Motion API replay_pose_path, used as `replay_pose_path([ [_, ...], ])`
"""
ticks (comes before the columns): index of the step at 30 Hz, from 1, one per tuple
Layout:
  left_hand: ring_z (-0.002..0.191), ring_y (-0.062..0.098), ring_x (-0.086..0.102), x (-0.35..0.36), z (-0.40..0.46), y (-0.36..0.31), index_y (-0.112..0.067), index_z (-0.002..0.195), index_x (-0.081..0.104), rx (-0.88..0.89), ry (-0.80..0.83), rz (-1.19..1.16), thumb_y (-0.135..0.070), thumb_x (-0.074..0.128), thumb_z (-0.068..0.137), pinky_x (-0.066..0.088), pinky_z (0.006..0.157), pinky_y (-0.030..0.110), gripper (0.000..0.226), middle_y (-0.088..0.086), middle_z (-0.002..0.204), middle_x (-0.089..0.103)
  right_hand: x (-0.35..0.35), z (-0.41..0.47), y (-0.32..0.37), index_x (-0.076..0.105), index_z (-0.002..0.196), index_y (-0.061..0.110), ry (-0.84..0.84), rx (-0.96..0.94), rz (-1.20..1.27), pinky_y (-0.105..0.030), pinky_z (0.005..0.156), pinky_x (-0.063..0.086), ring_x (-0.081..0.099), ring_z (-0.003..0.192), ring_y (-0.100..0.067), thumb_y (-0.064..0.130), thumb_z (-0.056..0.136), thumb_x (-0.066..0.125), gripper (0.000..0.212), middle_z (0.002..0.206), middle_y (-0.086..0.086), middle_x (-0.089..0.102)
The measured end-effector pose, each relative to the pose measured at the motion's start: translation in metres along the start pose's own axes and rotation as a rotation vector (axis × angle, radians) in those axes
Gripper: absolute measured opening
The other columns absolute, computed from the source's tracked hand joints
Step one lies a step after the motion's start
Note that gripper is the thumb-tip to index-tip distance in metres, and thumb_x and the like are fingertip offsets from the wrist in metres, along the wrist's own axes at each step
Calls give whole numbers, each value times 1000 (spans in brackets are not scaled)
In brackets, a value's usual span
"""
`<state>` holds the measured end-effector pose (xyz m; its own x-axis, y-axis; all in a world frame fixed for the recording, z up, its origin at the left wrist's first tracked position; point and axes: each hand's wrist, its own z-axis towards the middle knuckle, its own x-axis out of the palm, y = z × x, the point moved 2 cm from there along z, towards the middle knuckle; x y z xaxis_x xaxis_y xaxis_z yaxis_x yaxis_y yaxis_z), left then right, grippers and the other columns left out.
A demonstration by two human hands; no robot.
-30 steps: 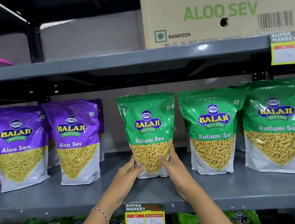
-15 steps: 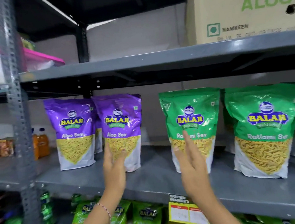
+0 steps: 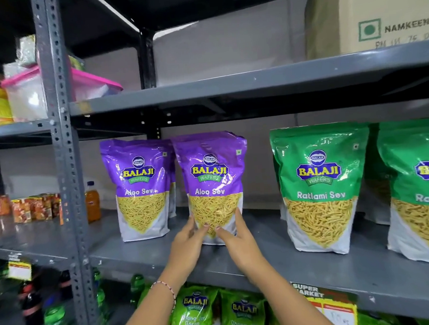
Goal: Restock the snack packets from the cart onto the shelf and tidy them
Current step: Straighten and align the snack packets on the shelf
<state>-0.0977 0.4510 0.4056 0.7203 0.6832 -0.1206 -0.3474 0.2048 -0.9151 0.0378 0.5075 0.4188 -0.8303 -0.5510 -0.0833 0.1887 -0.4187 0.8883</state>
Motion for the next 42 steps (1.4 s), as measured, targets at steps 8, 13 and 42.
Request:
replay_pose_path([
  [8,99,-6,58,3,0,0,-35,141,47,6,-7,142,-51,58,80,43,80,18,64,-17,110,68,-2,3,1,21,151,34,13,-13,-4,-25,109,35,49,126,-5,22,93,61,72,142,15,49],
  [13,115,7,55,6,-3,-2,-35,145,40,11,-24,162,-39,60,89,40,84,23,59,-21,115,60,-1,0,6,17,152,32,14,-14,-31,-32,114,34,46,131,-8,23,92,62,76,147,12,45],
  [42,125,14,57,282,-77,-145,-9,131,59,209,428,-119,-15,59,93,40,99,19,38,3,133,63,-407,-114,13,36,137,13,-689,114,-255,-40,89,44,53,112,-27,14,61,90,94,126,-12,51],
])
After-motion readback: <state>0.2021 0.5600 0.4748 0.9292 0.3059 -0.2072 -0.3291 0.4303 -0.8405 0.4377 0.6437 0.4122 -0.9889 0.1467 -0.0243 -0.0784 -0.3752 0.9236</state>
